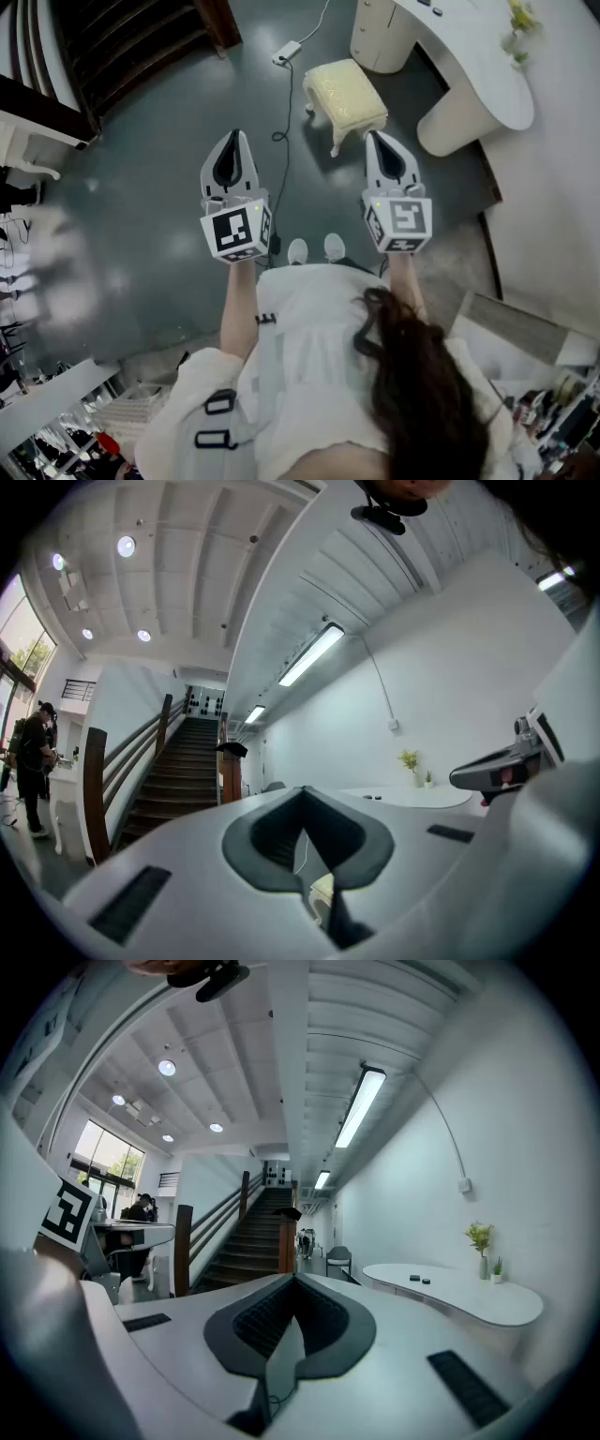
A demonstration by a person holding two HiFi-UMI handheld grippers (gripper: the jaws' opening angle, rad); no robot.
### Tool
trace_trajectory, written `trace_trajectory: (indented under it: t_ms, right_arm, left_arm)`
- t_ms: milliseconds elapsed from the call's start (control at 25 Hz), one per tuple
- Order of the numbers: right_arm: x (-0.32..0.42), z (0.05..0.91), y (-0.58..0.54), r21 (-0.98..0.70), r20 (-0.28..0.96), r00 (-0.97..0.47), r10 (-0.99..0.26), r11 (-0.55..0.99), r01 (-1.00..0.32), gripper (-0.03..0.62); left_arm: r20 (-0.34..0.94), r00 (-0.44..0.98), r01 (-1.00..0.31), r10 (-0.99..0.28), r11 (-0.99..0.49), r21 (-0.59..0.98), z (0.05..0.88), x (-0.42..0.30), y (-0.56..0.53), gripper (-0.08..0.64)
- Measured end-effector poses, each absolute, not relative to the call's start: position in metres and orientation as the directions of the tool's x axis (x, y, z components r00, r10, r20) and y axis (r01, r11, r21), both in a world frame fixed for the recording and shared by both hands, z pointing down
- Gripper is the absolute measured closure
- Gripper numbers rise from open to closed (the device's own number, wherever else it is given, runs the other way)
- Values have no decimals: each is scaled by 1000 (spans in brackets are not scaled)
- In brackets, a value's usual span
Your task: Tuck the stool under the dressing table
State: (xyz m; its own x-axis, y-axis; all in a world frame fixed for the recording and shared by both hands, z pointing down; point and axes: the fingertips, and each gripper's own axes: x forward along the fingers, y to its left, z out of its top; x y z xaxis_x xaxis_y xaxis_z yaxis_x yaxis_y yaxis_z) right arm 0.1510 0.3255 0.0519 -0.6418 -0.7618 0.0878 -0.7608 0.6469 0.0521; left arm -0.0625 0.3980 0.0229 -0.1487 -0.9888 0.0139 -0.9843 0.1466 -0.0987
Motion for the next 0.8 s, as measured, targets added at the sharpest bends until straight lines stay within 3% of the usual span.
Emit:
trace_trajectory:
  t_ms: [800]
  right_arm:
    - [187,52,301,-24,61,-682,-729,682,-731,589]
  left_arm:
    - [-3,-221,-973,-975,221,-63,25,-45,384,557]
